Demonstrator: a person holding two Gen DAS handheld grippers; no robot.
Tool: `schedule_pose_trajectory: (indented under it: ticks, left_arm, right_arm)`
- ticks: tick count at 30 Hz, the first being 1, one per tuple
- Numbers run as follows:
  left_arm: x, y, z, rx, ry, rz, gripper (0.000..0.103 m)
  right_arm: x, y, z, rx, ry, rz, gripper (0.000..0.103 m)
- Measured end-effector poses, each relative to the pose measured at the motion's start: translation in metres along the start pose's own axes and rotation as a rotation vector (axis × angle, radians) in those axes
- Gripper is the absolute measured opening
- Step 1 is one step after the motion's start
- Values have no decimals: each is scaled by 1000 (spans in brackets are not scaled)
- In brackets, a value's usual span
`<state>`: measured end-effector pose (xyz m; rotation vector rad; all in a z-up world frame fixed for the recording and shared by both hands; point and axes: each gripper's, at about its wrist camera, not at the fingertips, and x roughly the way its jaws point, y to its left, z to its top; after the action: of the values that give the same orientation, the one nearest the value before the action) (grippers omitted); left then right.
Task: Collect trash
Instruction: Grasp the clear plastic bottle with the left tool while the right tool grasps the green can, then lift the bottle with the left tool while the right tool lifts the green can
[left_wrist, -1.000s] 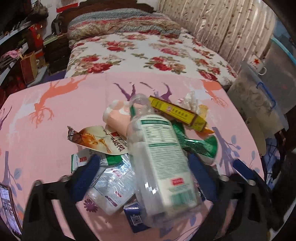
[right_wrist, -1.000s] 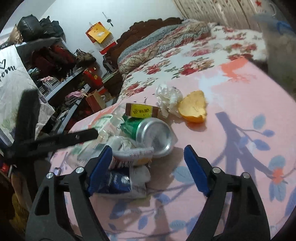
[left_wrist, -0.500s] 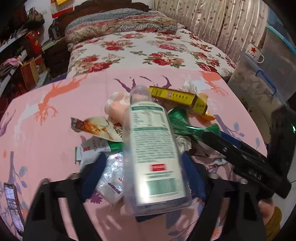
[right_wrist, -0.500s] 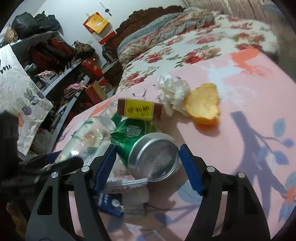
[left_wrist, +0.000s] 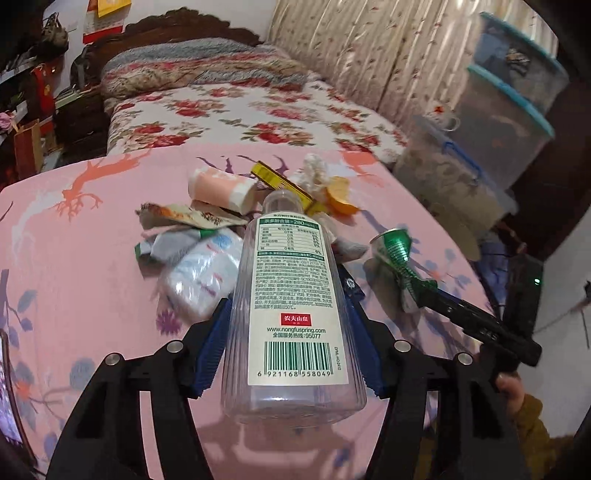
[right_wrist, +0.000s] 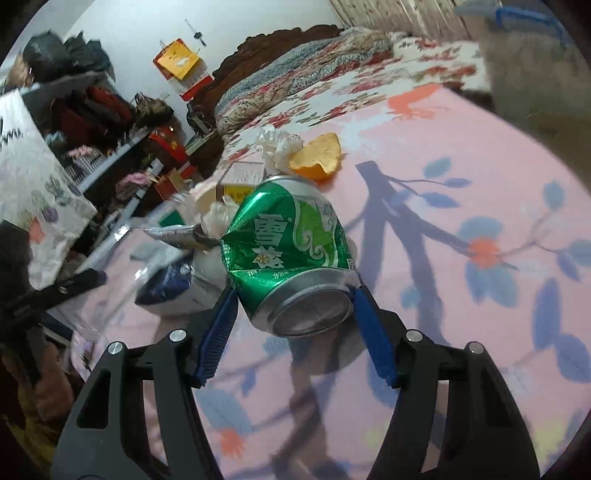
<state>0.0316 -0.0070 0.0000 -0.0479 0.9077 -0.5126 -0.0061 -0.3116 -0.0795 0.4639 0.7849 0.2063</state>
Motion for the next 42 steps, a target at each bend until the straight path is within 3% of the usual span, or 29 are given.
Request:
schedule_pose_trajectory:
  ticks: [5, 9, 13, 25, 32, 42]
  left_arm:
    - [-17, 4, -25, -8, -22, 16, 59]
    - [-17, 11, -31, -34, -15, 42, 60]
    - [-20, 15, -33, -50, -34, 80, 78]
    - [-12, 17, -44, -37, -26, 131, 83]
    - [-30, 33, -49, -68, -48, 165, 89]
    - [-15, 37, -69, -63, 42, 256, 89]
  right_arm:
    - [-5, 18, -11, -89, -15, -59, 83]
    - [5, 28, -13, -116, -5, -65, 86]
    - [13, 37, -16, -129, 5, -78, 90]
    - [13, 42, -21, -145, 2, -116, 93]
    - [12, 37, -17, -117, 1, -96, 93]
    - [5, -1, 8, 76, -11, 47, 93]
